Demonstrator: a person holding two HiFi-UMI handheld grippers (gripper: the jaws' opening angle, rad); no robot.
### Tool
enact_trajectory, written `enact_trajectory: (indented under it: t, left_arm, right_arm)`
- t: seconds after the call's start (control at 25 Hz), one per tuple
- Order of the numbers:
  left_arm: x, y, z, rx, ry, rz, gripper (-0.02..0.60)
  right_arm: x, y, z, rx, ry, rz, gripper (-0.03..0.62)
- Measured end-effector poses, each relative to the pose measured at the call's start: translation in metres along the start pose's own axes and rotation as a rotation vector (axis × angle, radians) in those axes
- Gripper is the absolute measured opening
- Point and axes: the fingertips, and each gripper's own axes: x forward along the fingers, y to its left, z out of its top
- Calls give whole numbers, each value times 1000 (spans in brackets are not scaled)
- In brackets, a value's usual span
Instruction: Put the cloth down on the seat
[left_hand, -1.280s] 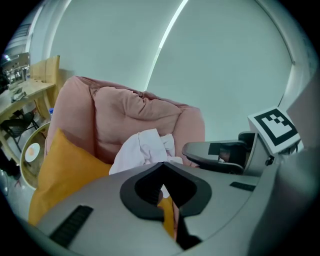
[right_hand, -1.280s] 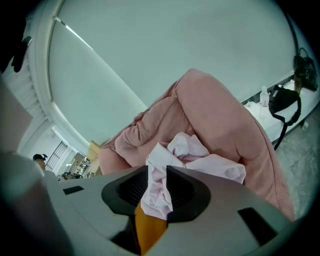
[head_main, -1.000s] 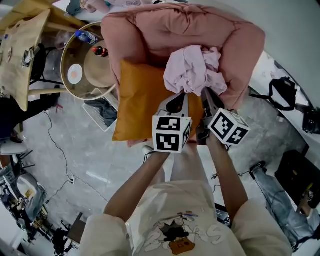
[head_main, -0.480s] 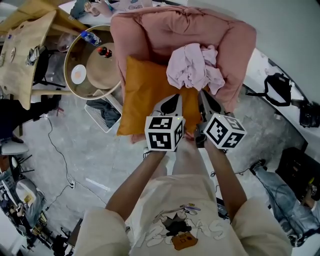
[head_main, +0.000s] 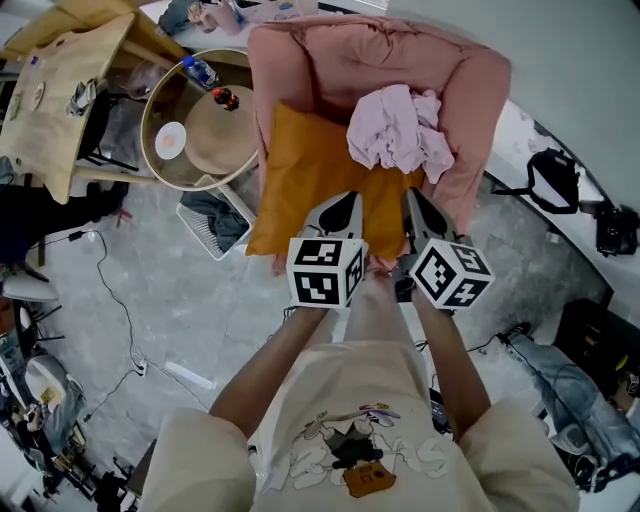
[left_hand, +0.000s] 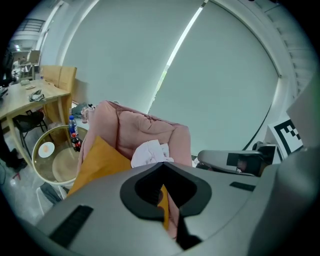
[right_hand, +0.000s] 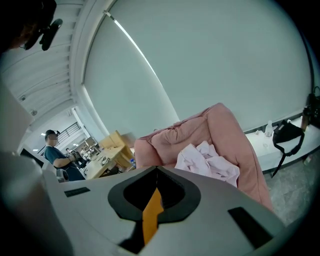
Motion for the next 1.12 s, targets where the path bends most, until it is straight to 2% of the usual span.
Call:
enact_trajectory:
  t: [0.44, 0.96, 1.12]
  left_arm:
    - [-74, -11, -8, 29, -53, -7, 3]
    - [-152, -28, -19, 76, -129, -19, 3]
    - [-182, -33, -23, 79, -164, -34, 3]
  right_arm:
    - [-52, 52, -26, -11, -20, 39, 23]
    - [-123, 109, -36, -204, -78, 70, 23]
    - [-147, 129, -44, -224, -102, 75, 23]
